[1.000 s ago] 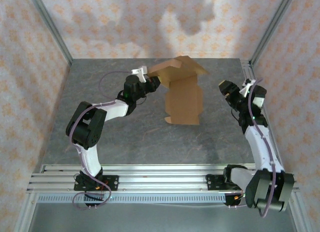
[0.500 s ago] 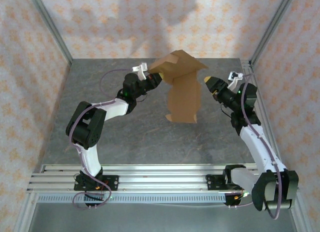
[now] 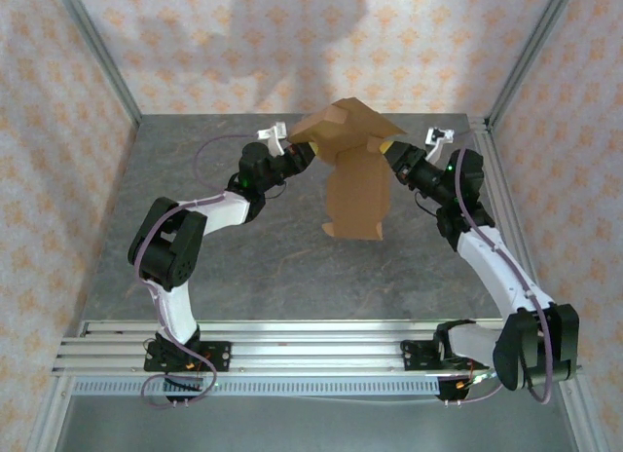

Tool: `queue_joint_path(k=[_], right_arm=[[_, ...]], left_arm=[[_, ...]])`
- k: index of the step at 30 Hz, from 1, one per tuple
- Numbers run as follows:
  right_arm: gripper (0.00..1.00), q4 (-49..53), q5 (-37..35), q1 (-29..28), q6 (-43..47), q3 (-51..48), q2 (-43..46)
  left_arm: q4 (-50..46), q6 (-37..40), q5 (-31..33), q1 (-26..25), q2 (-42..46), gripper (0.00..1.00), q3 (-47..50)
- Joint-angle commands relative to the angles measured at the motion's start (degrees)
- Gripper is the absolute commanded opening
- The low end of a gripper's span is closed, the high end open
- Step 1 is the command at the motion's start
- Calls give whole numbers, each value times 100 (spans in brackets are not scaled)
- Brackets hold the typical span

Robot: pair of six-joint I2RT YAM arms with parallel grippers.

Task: Fold the paper box

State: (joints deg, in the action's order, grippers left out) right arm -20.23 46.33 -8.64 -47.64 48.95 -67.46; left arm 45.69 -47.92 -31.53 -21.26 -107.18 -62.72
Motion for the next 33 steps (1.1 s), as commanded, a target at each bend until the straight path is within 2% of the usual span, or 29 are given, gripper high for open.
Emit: queue_joint_path(k=[1, 5, 8, 10, 15, 16, 18, 20, 24, 27, 29, 33], right_arm=[[24, -144, -19, -63, 96, 229, -5], [12, 137, -145, -67, 216, 268, -4], [8, 448, -270, -76, 362, 315, -4], [0, 693, -388, -75, 481, 348, -4], [0, 871, -464, -85, 572, 361, -4], [5, 887, -464, -91, 566, 368, -4], [23, 900, -477, -102, 568, 379, -4], [24, 922, -489, -110, 580, 402, -9], [22, 974, -516, -119, 612, 436, -184], [11, 1028, -540, -115, 638, 440, -213], [0, 1126, -570, -114, 692, 455, -216], [0, 1253, -636, -126, 756, 461, -184]], left_arm=[[150, 164, -121, 38, 71, 0, -43], [75, 251, -93, 30, 100, 0, -6], [-34, 355, -40, 25, 135, 0, 5], [-115, 444, 10, 25, 159, 0, 12], [-228, 563, 41, 8, 188, 0, 4], [-243, 573, 37, 9, 186, 0, 1], [-275, 605, 50, -6, 176, 0, 4], [-277, 626, 41, -17, 170, 0, 5], [-271, 661, 33, -24, 179, 0, 22], [-306, 696, 26, -24, 193, 0, 20], [-306, 712, 24, -25, 210, 0, 30], [-319, 733, 74, -21, 223, 0, 49]])
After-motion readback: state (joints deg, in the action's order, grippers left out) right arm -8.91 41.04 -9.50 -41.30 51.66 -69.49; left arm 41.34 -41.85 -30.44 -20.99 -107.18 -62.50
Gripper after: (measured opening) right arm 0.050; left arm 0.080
